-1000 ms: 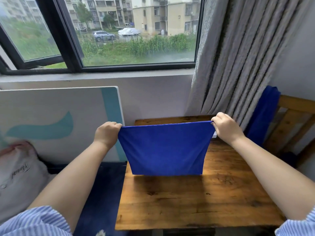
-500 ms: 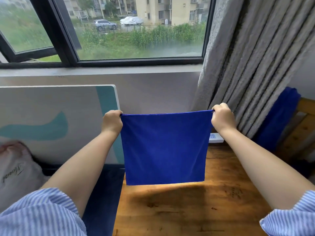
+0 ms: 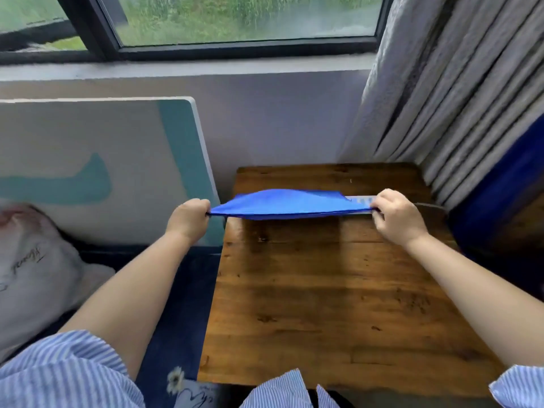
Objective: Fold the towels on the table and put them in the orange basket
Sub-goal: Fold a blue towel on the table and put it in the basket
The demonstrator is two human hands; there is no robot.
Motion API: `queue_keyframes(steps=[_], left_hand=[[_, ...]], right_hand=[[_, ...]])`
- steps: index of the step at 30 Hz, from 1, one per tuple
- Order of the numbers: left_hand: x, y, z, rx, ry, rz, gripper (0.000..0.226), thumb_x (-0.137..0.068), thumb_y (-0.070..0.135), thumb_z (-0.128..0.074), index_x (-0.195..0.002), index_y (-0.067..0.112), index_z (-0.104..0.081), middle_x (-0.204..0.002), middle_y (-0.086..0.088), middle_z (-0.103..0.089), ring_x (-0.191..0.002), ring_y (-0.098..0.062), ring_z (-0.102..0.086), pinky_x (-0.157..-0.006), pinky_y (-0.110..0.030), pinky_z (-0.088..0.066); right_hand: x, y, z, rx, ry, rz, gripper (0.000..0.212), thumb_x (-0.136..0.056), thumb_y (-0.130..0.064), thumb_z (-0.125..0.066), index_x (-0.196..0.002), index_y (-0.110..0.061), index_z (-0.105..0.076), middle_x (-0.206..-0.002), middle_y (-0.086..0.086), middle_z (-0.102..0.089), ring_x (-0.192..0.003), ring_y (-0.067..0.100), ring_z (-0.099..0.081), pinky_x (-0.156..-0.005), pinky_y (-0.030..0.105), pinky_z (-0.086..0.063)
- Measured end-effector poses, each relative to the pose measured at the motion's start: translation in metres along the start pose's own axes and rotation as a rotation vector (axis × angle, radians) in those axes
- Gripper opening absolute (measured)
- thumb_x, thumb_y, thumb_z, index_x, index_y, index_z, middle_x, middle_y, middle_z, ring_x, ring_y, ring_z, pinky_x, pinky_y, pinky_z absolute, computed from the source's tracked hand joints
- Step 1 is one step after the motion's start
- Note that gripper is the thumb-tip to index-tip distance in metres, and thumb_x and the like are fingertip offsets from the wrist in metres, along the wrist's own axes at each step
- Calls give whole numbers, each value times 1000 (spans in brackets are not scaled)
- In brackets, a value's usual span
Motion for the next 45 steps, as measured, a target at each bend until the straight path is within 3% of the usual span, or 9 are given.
queue_keyframes(steps=[8, 12, 16, 20, 26, 32, 36, 38, 45], left_hand=[[102, -4, -97, -393, -467, -264, 18, -88, 4, -43, -99, 11, -55, -104, -6, -57, -98, -27, -58, -67, -31, -40], [142, -8, -130, -545, -627, -340, 31, -81, -9, -43, -65, 14, -30, -67, 4, -32, -74, -22, -45, -45, -24, -23], [172, -17, -154, -583, -701, -361, 31, -80, -10, -42, -66, 15, -30, -63, 3, -24, -70, -19, -36, -43, -23, -18], [197, -27, -175, -578, -776, -359, 27, -82, -8, -43, -91, 17, -48, -72, 2, -37, -83, -21, -41, -43, -23, -18], [203, -31, -193, -598, -876, -379, 23, -85, -5, -42, -85, 17, -47, -65, 3, -24, -84, -19, -34, -51, -23, -25], [154, -18, -193, -472, -759, -252, 16, -85, -1, -43, -83, 15, -43, -74, 2, -38, -80, -17, -34, -46, -22, -21], [94, 13, -195, -246, -527, -146, 21, -88, 1, -38, -71, 12, -34, -73, 5, -33, -80, -17, -32, -48, -21, -23], [64, 30, -200, -138, -453, -84, 37, -86, -2, -36, -60, 15, -16, -65, 6, -17, -77, -18, -31, -44, -24, -14], [-14, 67, -225, 50, -416, 47, 13, -90, 4, -37, -93, 5, -49, -105, -9, -49, -101, -29, -43, -61, -31, -37]], right_hand=[[150, -17, -77, 108, -645, -77, 12, -78, 4, -52, -85, 7, -61, -100, 21, -58, -98, 30, -55, -67, 37, -48], [198, -38, -90, 165, -855, 6, 17, -76, 2, -53, -91, 0, -60, -108, 9, -56, -109, 21, -50, -65, 26, -35], [223, -62, -88, 209, -803, 202, 39, -13, 6, -79, -40, -8, -55, -54, 6, -59, -58, 23, -65, -33, 18, -36], [242, -66, -95, 266, -835, 201, 44, -2, 3, -77, -37, -8, -52, -47, 5, -55, -50, 19, -62, -30, 14, -32], [264, -54, -115, 336, -1035, 102, 20, -75, -10, -60, -95, -8, -61, -108, 9, -56, -110, 20, -50, -77, 27, -41], [196, -59, -126, 182, -840, 32, 38, -20, -5, -83, -40, -10, -51, -44, 5, -50, -40, 24, -52, -36, 19, -37], [130, -60, -170, 88, -772, -49, 22, -69, -1, -63, -90, 7, -62, -99, 26, -62, -99, 36, -60, -78, 37, -49], [102, -60, -197, 21, -777, -123, 39, -89, -6, -40, -127, 2, -46, -140, 18, -40, -135, 29, -31, -107, 37, -26], [34, -57, -261, -63, -785, -216, 53, -95, -10, -30, -146, -11, -15, -157, 4, -4, -144, 21, 2, -116, 39, 0]])
Point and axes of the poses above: each hand's wrist, its own x-axis away from the middle knuckle, its own z-axis out of the back of the hand, y = z × x, the point moved 4 cm from there along -x, towards the middle knuckle
